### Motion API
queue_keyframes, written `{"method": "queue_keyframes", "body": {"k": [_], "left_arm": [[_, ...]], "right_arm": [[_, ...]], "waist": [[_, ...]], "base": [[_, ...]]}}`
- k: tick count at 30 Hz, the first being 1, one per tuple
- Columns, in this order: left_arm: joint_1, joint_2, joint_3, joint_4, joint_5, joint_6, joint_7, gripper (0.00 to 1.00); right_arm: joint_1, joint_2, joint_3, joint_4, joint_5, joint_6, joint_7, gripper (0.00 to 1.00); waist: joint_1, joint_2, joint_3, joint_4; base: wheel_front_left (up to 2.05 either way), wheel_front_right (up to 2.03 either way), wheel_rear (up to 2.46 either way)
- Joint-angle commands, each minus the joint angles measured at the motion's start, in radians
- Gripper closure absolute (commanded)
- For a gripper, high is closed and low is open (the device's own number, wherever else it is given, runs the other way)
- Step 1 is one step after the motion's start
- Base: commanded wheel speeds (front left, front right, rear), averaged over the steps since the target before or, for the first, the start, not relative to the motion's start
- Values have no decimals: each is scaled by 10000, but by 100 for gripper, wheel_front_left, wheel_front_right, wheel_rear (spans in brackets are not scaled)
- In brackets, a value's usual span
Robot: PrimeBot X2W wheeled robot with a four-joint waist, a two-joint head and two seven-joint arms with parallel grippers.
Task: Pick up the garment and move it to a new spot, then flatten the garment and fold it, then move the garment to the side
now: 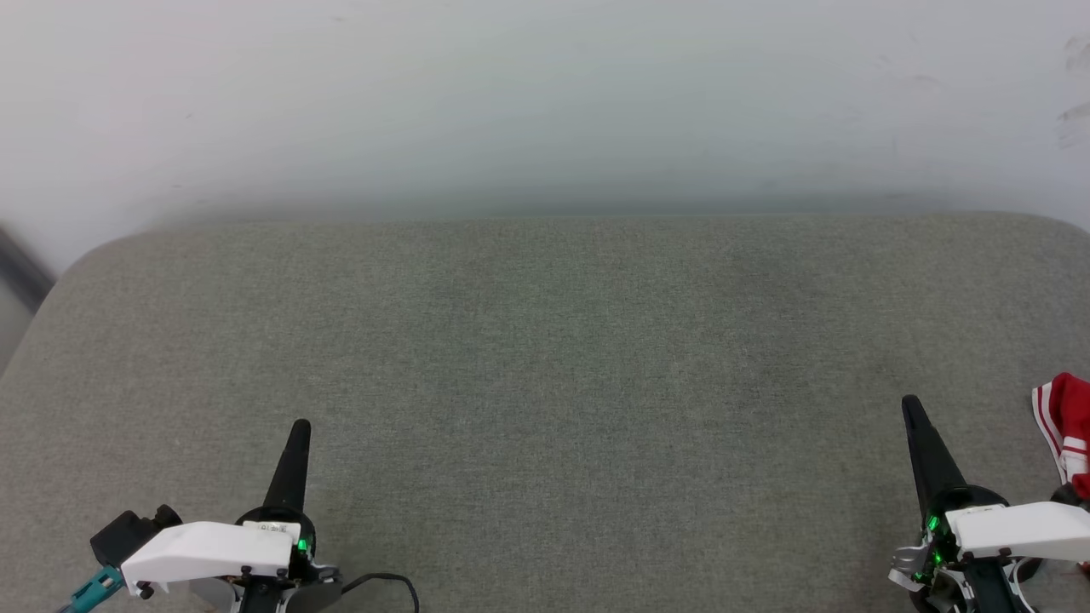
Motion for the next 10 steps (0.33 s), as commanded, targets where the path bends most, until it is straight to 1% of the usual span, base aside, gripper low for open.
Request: {"method": "queue_keyframes", "body": {"k": [1,10], "left_arm": [[-228,8,56,-12,-148,-50,45,100],[-330,-9,145,100,-895,-71,254,100]], "right_arm": [[-173,-44,-32,-8,151,-2,37,100],[-297,-24,-97,94,840,-2,249,100]], "waist": [[0,-1,-1,-1],[0,-1,-18,-23]], "base": [[0,0,0],[0,0,0]]}}
